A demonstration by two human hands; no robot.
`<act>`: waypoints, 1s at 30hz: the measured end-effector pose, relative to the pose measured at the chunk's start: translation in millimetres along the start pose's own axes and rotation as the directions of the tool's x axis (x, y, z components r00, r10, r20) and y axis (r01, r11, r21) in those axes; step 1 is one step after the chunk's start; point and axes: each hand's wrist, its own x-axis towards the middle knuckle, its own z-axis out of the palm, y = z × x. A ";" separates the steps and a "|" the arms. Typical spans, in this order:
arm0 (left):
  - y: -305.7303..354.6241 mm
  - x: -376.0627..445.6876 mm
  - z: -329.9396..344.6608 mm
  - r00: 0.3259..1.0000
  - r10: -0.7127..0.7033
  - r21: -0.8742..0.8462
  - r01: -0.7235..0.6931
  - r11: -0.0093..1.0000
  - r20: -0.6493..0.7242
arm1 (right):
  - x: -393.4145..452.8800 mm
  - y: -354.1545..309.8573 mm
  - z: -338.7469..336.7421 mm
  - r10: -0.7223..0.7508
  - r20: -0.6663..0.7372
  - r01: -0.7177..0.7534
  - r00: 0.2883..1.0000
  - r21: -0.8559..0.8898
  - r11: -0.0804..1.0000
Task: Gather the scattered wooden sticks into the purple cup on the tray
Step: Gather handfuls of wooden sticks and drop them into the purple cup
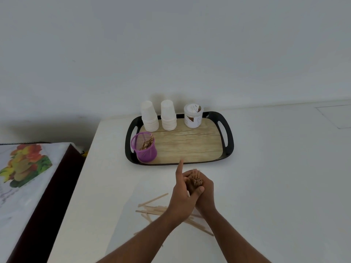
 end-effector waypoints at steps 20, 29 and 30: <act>4.1 7.8 -4.7 0.999 -0.011 0.091 0.008 0.996 0.034 | 1.6 15.2 4.1 0.160 0.043 -0.158 0.986 -0.060 0.986; 7.9 6.6 -6.3 0.998 0.051 0.069 -0.049 0.996 -0.027 | 7.5 0.3 2.4 0.075 0.025 -0.076 0.997 0.007 0.997; 7.0 7.3 -6.6 0.998 0.044 0.085 -0.041 0.996 -0.033 | 7.7 2.2 2.7 0.083 0.034 -0.083 0.996 0.000 0.997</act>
